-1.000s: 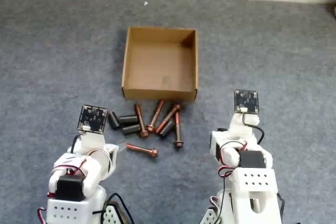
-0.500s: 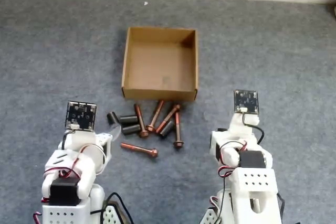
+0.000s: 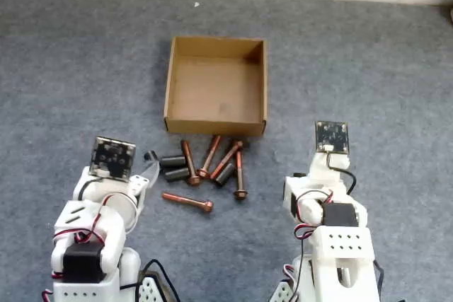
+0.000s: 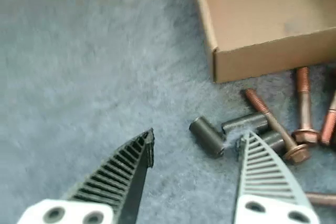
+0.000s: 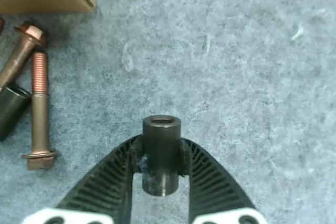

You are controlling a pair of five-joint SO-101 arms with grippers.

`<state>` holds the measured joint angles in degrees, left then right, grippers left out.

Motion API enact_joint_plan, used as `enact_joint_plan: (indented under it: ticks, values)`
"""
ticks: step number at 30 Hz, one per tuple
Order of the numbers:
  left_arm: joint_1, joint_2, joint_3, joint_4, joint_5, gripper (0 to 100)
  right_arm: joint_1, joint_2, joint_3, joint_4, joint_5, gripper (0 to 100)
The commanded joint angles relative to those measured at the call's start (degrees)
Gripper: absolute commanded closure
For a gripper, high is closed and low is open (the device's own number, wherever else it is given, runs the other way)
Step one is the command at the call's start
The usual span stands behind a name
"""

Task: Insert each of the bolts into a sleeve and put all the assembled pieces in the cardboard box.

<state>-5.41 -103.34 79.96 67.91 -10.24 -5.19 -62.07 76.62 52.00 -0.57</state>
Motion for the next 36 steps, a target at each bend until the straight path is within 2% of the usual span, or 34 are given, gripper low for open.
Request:
enact_joint_plan:
  ticks: [1,5,12,19,24,36]
  values:
    - [3.74,0.84,-4.35,1.93,-5.8,78,0.75,-0.66,-0.13,-3.56,-0.18,99.3]
    - [7.69,0.84,-5.58,6.15,-11.08,87,2.33,-0.66,-0.22,-3.82,-0.18,99.3]
    - [11.82,4.62,-6.46,7.12,-18.29,81,5.32,-0.66,-0.57,-3.82,-0.18,99.3]
    - [19.12,25.54,-16.57,8.97,-22.15,80,6.02,-0.66,-0.57,-3.82,-0.35,99.3]
    - [25.45,39.43,-19.38,9.32,-26.2,80,8.75,-0.66,-0.57,-3.82,-0.26,99.3]
    - [27.03,65.27,-27.74,9.23,-38.95,80,9.71,-0.66,-0.57,-3.82,-0.18,99.3]
